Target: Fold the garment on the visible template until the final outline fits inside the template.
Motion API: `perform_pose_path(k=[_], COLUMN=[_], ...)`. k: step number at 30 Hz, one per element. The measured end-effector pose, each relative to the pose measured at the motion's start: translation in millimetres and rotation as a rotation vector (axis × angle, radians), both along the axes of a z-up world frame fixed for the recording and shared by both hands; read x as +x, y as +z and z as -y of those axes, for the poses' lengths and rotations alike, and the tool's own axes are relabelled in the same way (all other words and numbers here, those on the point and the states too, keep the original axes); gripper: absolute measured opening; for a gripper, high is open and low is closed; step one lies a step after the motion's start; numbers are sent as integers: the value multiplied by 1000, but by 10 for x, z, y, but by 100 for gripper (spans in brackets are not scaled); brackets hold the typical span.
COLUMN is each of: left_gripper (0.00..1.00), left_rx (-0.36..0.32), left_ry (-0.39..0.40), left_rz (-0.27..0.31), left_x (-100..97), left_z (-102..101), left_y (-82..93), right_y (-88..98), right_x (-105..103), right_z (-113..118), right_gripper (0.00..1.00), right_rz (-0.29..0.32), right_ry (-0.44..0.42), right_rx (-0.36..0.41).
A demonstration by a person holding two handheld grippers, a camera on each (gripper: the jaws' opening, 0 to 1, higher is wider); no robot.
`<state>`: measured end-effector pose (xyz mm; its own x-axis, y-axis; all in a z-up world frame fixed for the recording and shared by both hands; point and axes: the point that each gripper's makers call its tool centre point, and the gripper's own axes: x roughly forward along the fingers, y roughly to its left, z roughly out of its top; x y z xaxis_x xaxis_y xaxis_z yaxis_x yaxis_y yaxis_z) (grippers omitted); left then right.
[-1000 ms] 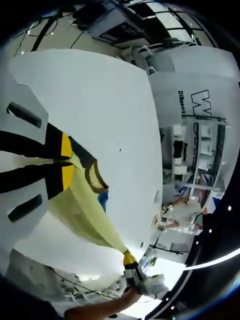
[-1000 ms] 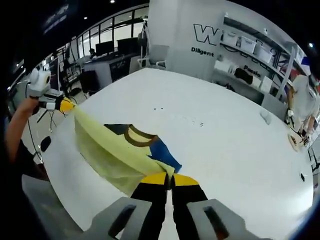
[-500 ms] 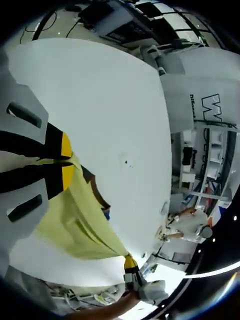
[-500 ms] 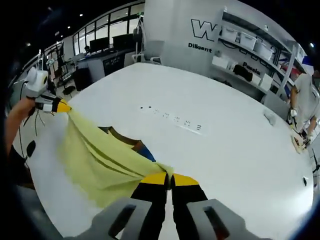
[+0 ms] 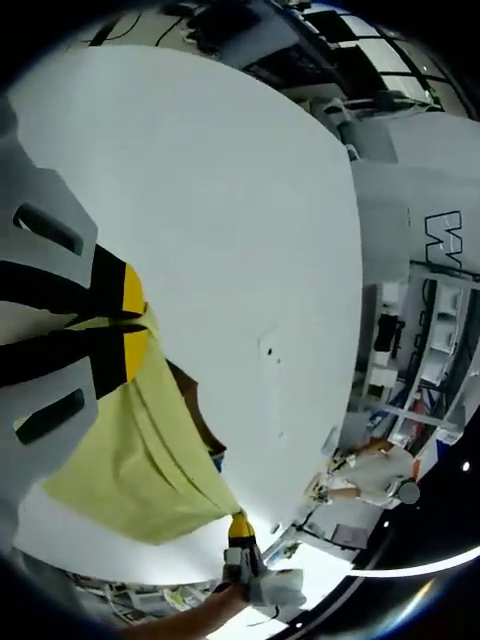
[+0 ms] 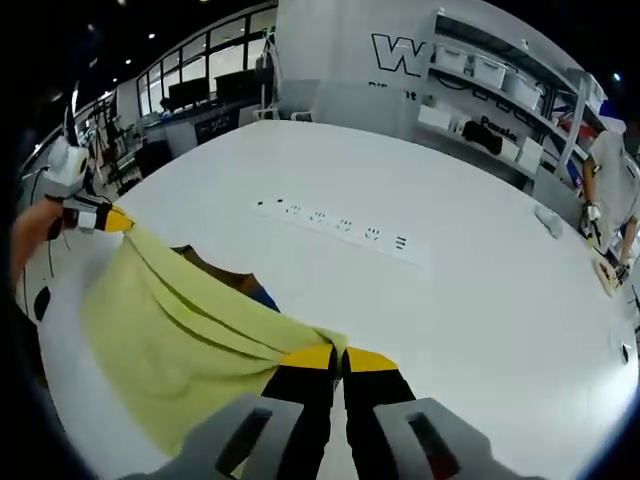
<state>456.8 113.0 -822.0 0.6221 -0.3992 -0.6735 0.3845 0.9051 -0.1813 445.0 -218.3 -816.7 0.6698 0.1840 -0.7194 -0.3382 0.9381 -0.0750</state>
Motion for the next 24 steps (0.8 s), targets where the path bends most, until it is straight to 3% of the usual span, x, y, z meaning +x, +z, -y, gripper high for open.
perform_pose_path(k=[3,10,16,24], left_gripper=[0,0,0,0], left_rx=[9,100,132,126], left_ry=[25,26,33,40], left_rz=[7,53,123,169], left_x=[27,44,74,85], left_z=[-22,-47,-107,-126], left_y=[-99,-337,-390,-380], right_y=[-103,-308,-455,-486], right_x=[30,52,34,34], right_z=[5,17,27,31], right_gripper=[0,0,0,0], right_rz=[11,30,30,38], right_ry=[-4,13,44,16], right_rx=[-6,-85,-144,-102])
